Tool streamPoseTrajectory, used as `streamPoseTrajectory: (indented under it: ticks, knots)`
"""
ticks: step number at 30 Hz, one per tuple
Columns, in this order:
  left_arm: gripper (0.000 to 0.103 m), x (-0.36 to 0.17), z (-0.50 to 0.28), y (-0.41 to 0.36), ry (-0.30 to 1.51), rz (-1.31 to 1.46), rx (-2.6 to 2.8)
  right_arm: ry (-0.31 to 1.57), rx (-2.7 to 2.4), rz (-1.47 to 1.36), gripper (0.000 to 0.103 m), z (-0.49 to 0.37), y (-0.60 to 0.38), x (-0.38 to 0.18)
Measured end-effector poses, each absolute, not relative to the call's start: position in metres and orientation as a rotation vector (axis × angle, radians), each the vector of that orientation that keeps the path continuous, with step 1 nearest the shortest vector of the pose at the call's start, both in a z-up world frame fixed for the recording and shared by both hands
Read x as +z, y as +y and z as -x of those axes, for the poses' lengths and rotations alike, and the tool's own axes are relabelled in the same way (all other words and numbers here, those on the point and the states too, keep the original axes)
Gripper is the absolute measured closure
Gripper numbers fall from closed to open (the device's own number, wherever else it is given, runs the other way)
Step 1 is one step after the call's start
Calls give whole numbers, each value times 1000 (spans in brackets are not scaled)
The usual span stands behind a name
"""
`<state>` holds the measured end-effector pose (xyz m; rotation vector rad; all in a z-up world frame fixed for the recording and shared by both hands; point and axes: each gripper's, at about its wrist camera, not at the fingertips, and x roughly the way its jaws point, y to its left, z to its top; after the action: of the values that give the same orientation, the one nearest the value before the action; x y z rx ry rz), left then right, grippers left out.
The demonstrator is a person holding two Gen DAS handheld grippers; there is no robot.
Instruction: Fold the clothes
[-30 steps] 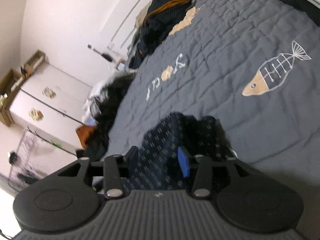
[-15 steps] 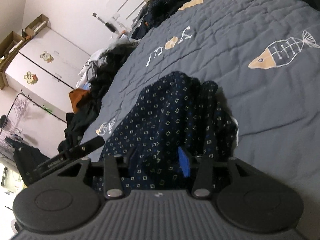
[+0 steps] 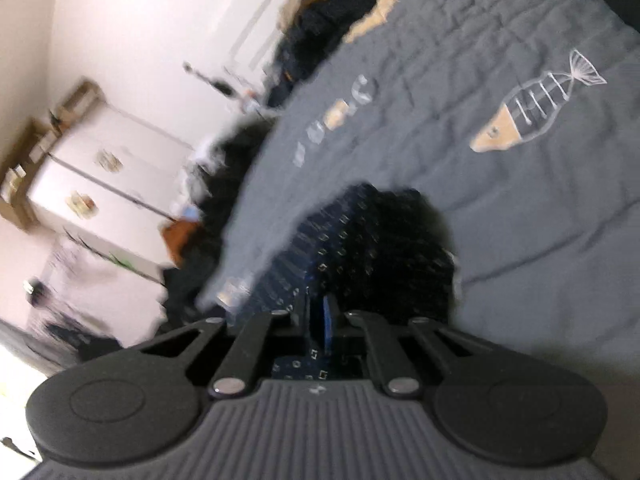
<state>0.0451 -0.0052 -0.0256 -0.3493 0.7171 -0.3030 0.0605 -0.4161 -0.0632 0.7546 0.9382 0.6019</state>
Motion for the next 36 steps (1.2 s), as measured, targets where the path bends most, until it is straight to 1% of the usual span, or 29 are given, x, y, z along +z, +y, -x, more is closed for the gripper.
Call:
streamPoseTrajectory:
  ticks: [5, 7, 8, 10, 11, 13, 16, 18, 25, 26, 28, 29, 31, 36]
  knots:
    - [40, -31, -46, -7, 744, 349, -319, 989, 567, -627, 90, -61, -397, -78]
    - [39, -33, -47, -5, 756, 365, -329, 982, 569, -617, 83, -61, -397, -75]
    - [39, -34, -47, -3, 762, 377, -333, 976, 568, -613, 81, -60, -398, -71]
    - [39, -37, -49, 2, 776, 415, -339, 956, 571, -610, 71, -57, -401, -63]
    - [38, -39, -50, 4, 786, 436, -342, 944, 577, -610, 69, -57, -402, -59]
    - [38, -42, -52, 8, 804, 469, -352, 935, 597, -602, 60, -58, -405, -52]
    - [34, -49, -53, 11, 837, 512, -384, 942, 621, -571, 55, -57, -408, -47]
    - [34, -52, -51, 11, 849, 529, -412, 938, 604, -546, 54, -55, -412, -46]
    - [31, -59, -51, 12, 865, 538, -415, 1004, 611, -520, 51, -51, -425, -54]
    - [30, -59, -51, 11, 866, 535, -411, 1011, 628, -533, 49, -51, -426, -57]
    - [29, -60, -52, 9, 866, 528, -403, 1025, 661, -559, 37, -50, -428, -62]
    - [29, -59, -53, 7, 867, 527, -402, 1032, 675, -568, 35, -49, -429, -65]
    - [29, -59, -53, 6, 866, 527, -405, 1043, 680, -562, 27, -47, -427, -68]
    - [29, -60, -55, 4, 869, 532, -405, 1104, 712, -532, 24, -39, -422, -79]
